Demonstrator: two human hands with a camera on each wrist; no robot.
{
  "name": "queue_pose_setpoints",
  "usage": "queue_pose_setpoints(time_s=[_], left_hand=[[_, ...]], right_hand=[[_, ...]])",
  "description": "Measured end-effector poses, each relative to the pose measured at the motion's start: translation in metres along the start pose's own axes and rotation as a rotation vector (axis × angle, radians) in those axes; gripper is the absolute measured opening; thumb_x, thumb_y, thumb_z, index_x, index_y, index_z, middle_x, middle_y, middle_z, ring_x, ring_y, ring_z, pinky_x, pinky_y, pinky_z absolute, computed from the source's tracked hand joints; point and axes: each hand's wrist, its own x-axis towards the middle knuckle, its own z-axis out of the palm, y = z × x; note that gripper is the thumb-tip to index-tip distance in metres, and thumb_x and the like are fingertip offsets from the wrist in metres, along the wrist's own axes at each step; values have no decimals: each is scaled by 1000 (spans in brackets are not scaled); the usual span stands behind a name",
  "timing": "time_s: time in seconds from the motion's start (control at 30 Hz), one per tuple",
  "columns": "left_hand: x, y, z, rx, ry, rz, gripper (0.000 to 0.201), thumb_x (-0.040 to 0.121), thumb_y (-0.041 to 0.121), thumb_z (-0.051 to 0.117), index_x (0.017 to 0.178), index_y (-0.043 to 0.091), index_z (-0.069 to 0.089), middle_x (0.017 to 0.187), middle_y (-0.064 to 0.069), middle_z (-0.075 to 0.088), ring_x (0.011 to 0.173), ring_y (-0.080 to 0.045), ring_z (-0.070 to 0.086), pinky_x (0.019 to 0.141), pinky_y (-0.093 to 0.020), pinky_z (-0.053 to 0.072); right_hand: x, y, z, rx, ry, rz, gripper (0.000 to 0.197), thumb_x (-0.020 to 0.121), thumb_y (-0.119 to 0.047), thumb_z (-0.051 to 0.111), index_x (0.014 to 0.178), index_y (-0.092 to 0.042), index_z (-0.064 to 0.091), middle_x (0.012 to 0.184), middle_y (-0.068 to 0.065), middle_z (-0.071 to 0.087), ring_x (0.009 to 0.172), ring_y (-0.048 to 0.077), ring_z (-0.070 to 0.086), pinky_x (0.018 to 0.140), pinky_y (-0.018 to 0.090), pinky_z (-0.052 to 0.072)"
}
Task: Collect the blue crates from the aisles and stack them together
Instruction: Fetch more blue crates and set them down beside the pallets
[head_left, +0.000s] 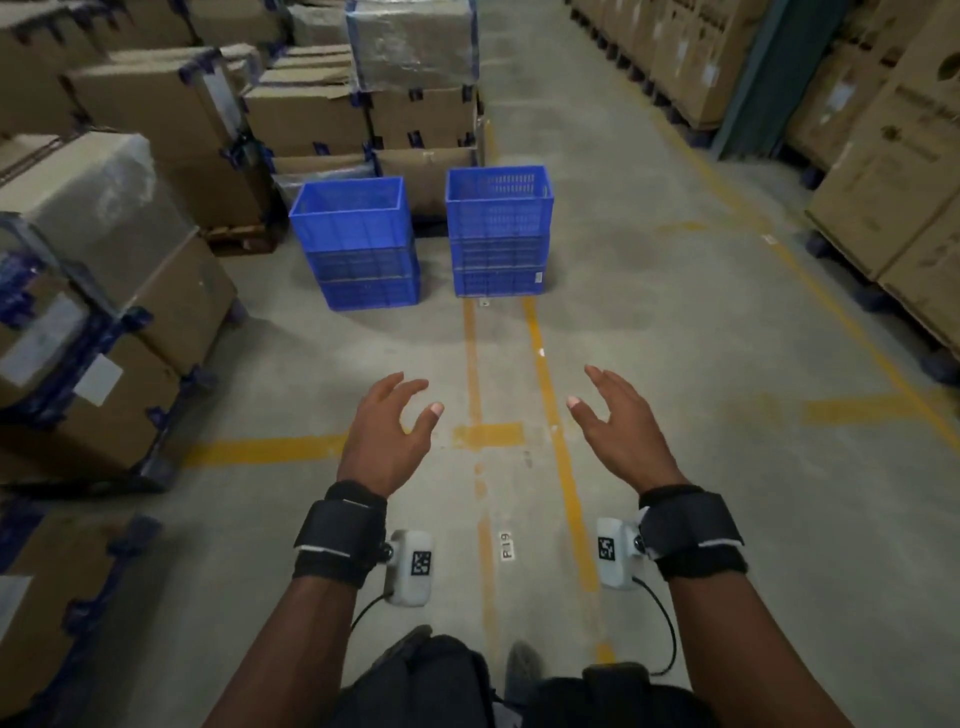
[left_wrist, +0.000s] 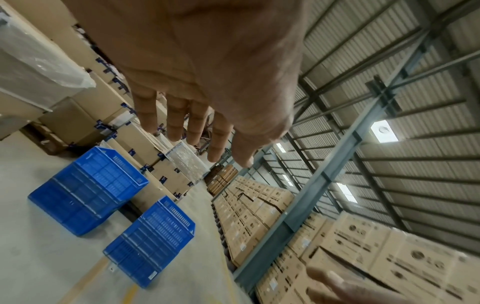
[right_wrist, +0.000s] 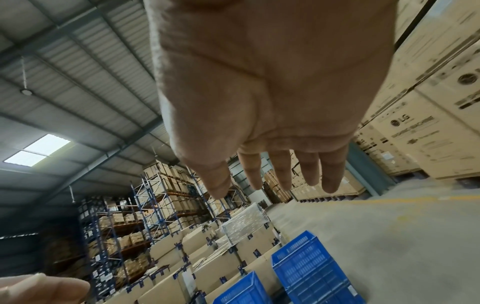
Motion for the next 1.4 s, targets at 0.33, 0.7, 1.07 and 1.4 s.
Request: queue_pose_setpoints(time_s=[0.33,0.7,1.07,1.4], left_hand=[[278,-55,35,-89,40,-23,43,89,47,60,123,21,68,137,-5,56,131,-19,50,111,-30,35],[599,-54,56,-30,-98,104,39,96,42,61,131,25,63,144,-2,50,135,-18,46,112,-36,36],[868,-53,124,32,-142,142,57,87,58,52,128,20,64,139,-4,51,131,-19,49,105,-26,34],[1070,-56,179,-3,-71,5,61,86,59,52,126,16,66,134,-5,55,125,-20,53,103,-26,36]], right_hand=[[295,-43,38,-24,-67,-26,60,99,-43,57,154,-23,40,159,0,37,147,16,30,114,24,20],[560,-83,40,26,28,57,59,99,-40,58,153,-24,41,159,-1,38,147,15,31,115,25,21],[857,-51,45,55,-21,54,59,99,-37,59,152,-18,42,158,5,41,146,17,34,111,20,22],[1086,-39,24,0,-103,3,56,99,-33,60,150,-13,46,155,6,45,145,19,36,115,24,23]])
